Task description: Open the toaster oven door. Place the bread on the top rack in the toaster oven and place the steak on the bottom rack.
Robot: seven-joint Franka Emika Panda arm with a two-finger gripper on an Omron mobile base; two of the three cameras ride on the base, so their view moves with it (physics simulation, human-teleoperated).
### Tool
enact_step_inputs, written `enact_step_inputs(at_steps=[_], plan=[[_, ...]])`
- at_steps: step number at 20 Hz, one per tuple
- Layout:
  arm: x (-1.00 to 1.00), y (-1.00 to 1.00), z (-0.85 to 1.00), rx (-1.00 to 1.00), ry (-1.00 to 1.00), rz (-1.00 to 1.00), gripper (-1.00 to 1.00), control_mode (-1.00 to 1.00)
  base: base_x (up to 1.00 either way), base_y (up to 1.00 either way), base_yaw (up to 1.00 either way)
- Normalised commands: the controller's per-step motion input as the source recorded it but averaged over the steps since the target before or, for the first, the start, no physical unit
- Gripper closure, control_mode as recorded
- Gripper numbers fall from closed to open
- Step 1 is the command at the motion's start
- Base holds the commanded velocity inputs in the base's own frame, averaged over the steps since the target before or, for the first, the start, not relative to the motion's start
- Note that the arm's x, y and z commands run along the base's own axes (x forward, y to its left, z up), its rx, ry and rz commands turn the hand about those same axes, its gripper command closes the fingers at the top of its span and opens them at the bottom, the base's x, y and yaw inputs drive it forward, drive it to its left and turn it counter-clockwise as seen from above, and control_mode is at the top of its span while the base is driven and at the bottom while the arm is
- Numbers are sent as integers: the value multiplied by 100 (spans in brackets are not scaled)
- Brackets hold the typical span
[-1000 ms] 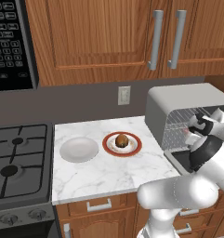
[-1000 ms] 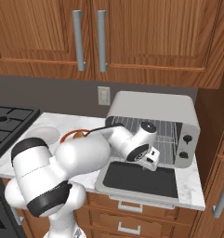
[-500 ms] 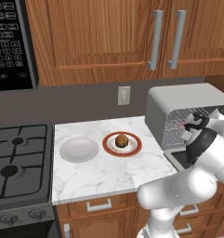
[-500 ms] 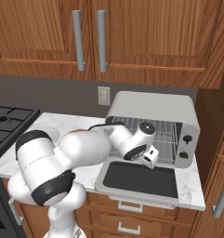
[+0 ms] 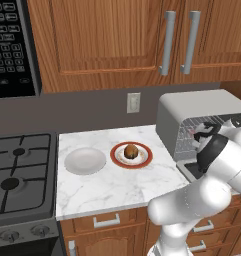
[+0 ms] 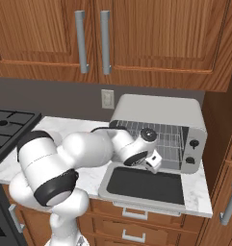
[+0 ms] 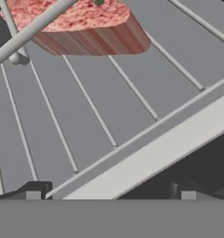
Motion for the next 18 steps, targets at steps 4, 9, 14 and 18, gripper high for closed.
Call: enact_step_inputs(at_steps=[4,9,14,18], plan=[[8,6,-20,0,-5,-12,-100,-100,0,0,0],[-12,0,0,0,-1,-9,-100,-100,0,0,0],[-51,-14,34,0,0,-3,-100,-100,0,0,0],[-65,-38,64,0,-2,2,-100,-100,0,0,0]])
